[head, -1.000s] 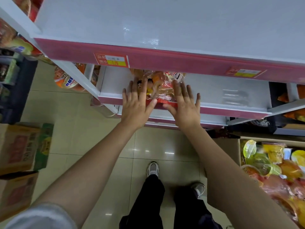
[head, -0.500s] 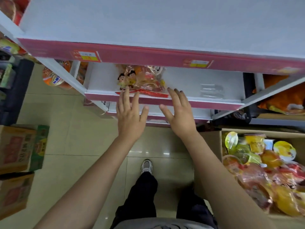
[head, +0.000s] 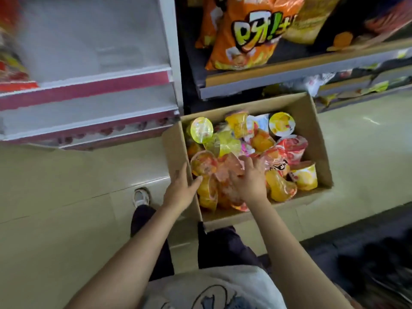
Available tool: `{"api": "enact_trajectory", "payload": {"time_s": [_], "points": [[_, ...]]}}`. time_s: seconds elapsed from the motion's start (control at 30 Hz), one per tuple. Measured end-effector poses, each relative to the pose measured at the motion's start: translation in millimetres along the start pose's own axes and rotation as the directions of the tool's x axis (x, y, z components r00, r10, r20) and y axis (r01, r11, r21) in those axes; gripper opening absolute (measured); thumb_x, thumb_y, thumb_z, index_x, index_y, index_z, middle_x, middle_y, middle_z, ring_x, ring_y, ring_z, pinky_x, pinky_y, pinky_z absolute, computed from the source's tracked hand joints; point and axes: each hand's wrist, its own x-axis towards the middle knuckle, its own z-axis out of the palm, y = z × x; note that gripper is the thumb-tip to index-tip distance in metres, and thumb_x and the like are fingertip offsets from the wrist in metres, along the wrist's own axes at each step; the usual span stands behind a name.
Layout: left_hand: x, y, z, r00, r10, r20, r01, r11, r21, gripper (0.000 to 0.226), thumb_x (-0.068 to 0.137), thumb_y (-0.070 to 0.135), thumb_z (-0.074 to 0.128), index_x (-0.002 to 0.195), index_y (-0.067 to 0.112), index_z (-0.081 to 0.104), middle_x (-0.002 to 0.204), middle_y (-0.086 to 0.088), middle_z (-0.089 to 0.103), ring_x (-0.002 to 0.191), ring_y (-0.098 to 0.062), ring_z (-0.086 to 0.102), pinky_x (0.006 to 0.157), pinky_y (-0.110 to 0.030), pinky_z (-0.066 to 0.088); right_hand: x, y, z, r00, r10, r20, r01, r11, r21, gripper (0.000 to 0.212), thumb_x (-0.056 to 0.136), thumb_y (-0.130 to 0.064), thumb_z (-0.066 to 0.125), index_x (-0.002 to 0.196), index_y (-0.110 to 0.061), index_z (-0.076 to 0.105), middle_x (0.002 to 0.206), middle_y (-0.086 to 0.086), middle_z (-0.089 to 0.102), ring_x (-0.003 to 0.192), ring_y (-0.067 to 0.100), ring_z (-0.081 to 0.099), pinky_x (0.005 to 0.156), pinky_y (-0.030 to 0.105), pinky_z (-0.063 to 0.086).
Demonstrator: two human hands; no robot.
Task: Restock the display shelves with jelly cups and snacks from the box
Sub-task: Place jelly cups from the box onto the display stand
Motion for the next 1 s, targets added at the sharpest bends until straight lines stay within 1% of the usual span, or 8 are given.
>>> {"api": "enact_trajectory", "payload": {"time_s": [0.13,0.23,0.37,0.5,0.7,0.8,0.93,1.0], "points": [[13.1,12.7,36.3,0.991,-0.043,-0.124,0.041,0.999,-0.016,0.069,0.096,0.063,0.044,0.156,0.036,0.022,0.153,-0.009,0.034,0.135,-0.034,0.043,0.106,-0.044,0.042,25.7,35.8,-1.3,0.986,0.0,0.17,0.005,1.0,-0.03,0.056,0.091,-0.03,0.07,0.135,-0.001,0.052,0.123,0.026,0.056,0.121,0.044,0.045,0.099,0.051,0.038],[12.6,16.3,49.7,0.99,-0.087,-0.112,0.086,0.996,-0.017,0.076,0.092,0.071,0.043,0.155,0.045,0.009,0.159,-0.005,0.027,0.14,-0.037,0.033,0.111,-0.051,0.037,40.7,39.3,8.0,0.932,-0.003,0.363,0.009,1.0,-0.013,0.077,0.088,-0.057,0.061,0.148,-0.014,0.04,0.13,0.019,0.06,0.131,0.043,0.042,0.109,0.053,0.033],[1.7,19.5,52.3,0.989,-0.104,-0.105,0.094,0.992,-0.089,0.087,0.085,0.073,0.047,0.154,0.049,-0.001,0.165,0.001,0.016,0.147,-0.036,0.02,0.116,-0.056,0.027,55.6,24.6,4.8,0.9,0.058,0.432,-0.153,0.97,0.187,0.062,0.092,-0.049,0.062,0.143,-0.021,0.041,0.12,0.014,0.064,0.108,0.032,0.058,0.094,0.043,0.048],[-1.1,19.2,45.6,0.99,-0.125,-0.072,0.111,0.978,-0.178,0.092,0.079,0.076,0.048,0.155,0.046,0.006,0.164,0.003,0.018,0.149,-0.03,0.021,0.117,-0.057,0.029,54.9,18.3,-8.8,0.924,0.073,0.376,-0.196,0.933,0.301,0.053,0.085,-0.042,0.074,0.129,-0.024,0.053,0.105,0.0,0.064,0.091,0.022,0.062,0.07,0.033,0.05],[-22.6,46.9,20.2,0.995,0.019,-0.095,-0.027,0.996,-0.084,0.088,0.072,0.077,0.061,0.147,0.036,0.039,0.159,0.007,0.027,0.147,-0.019,0.024,0.119,-0.048,0.026,19.3,10.7,-57.7,0.968,-0.14,0.207,0.017,0.864,0.504,0.039,0.082,-0.03,0.08,0.116,-0.028,0.061,0.102,-0.02,0.064,0.093,0.001,0.061,0.077,0.022,0.052],[-35.0,62.7,10.5,0.987,0.057,0.151,-0.01,0.955,-0.297,0.101,0.05,0.074,0.075,0.14,0.039,0.048,0.138,0.01,0.057,0.125,-0.012,0.055,0.105,-0.041,0.048,6.8,-9.4,-62.0,0.911,-0.263,0.317,0.048,0.833,0.552,0.043,0.08,-0.032,0.081,0.117,-0.022,0.063,0.098,-0.013,0.07,0.088,0.002,0.067,0.075,0.019,0.053],[-33.4,45.9,4.6,0.997,-0.029,0.068,0.057,0.881,-0.469,0.067,0.063,0.046,0.09,0.121,0.029,0.06,0.099,0.009,0.073,0.084,-0.008,0.069,0.065,-0.026,0.055,7.1,-35.9,-50.1,0.831,-0.235,0.504,-0.079,0.847,0.525,0.047,0.086,-0.053,0.063,0.122,-0.023,0.062,0.104,-0.008,0.07,0.093,0.001,0.067,0.077,0.016,0.053],[-32.8,26.3,2.4,0.992,-0.103,0.071,0.125,0.815,-0.566,0.065,0.064,0.047,0.089,0.118,0.026,0.06,0.09,0.003,0.073,0.067,-0.007,0.067,0.052,-0.024,0.048,21.4,-34.0,-37.1,0.876,-0.099,0.471,-0.193,0.825,0.531,0.045,0.09,-0.055,0.061,0.121,-0.023,0.06,0.107,-0.006,0.07,0.095,0.006,0.069,0.086,0.03,0.057]]}}
